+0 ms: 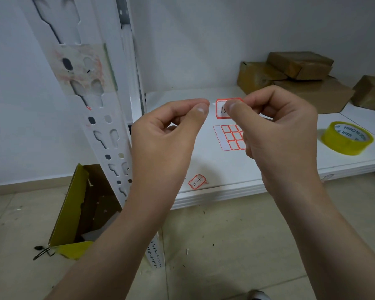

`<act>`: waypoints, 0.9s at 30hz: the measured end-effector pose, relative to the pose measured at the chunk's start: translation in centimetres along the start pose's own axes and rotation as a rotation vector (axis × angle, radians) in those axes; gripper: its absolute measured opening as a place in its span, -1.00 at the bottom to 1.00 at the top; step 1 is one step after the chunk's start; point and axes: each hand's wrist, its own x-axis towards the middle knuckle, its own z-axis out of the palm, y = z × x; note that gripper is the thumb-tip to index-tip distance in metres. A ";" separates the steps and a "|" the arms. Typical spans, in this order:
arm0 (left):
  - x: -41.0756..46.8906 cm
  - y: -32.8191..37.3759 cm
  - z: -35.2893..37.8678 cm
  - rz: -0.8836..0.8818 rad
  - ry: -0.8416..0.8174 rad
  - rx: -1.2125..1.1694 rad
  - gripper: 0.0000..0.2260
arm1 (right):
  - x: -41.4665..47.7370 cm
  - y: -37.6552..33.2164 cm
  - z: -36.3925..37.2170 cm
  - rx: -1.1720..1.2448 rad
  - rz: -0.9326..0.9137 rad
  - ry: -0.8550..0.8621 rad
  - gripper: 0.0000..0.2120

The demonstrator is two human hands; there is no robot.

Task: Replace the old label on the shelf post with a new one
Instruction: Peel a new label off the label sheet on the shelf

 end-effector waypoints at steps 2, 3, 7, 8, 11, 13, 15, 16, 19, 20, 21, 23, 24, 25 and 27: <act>-0.1 0.1 -0.1 0.011 0.012 -0.021 -0.94 | 0.0 -0.1 0.0 -0.001 -0.008 0.003 -0.76; -0.1 0.1 -0.1 0.023 0.005 -0.019 -0.94 | 0.0 -0.1 0.0 -0.001 -0.012 0.003 -0.76; -0.4 0.3 -0.2 0.065 -0.024 -0.012 -0.91 | 0.0 -0.1 0.1 0.018 -0.023 -0.007 -0.77; -0.5 0.3 -0.2 0.065 -0.025 -0.015 -0.90 | -0.1 -0.1 0.2 0.024 -0.025 -0.010 -0.77; -0.4 0.4 -0.4 0.058 -0.020 -0.012 -0.90 | -0.2 -0.4 0.4 0.032 -0.029 -0.022 -0.77; -0.3 0.4 -0.6 0.049 -0.006 -0.012 -0.90 | -0.3 -0.6 0.5 0.038 -0.033 -0.027 -0.78; -0.2 0.6 -0.8 0.022 0.003 -0.009 -0.90 | -0.4 -0.7 0.7 0.052 -0.039 -0.035 -0.79; -0.2 0.7 -1.0 -0.007 0.003 -0.015 -0.91 | -0.5 -0.8 0.7 0.061 -0.041 -0.041 -0.80; 0.0 1.0 -1.4 -0.157 -0.019 -0.127 -0.89 | -0.7 -1.1 1.0 0.085 -0.054 -0.060 -0.77; -0.1 1.2 -1.5 -0.191 -0.038 -0.163 -0.89 | -0.8 -1.3 1.1 0.092 -0.060 -0.064 -0.76; -0.1 1.3 -1.7 -0.206 -0.054 -0.181 -0.88 | -0.9 -1.5 1.3 0.099 -0.068 -0.068 -0.75; -0.3 1.6 -1.9 -0.204 -0.064 -0.198 -0.88 | -1.0 -1.7 1.5 0.118 -0.084 -0.072 -0.75; -0.3 1.7 -2.0 -0.197 -0.059 -0.203 -0.89 | -1.1 -1.8 1.5 0.131 -0.090 -0.074 -0.75; -0.4 1.8 -2.2 -0.186 -0.052 -0.204 -0.90 | -1.2 -1.9 1.6 0.144 -0.095 -0.076 -0.76; -0.4 1.9 -2.5 -0.155 -0.046 -0.200 -0.92 | -1.3 -2.2 1.9 0.167 -0.106 -0.092 -0.78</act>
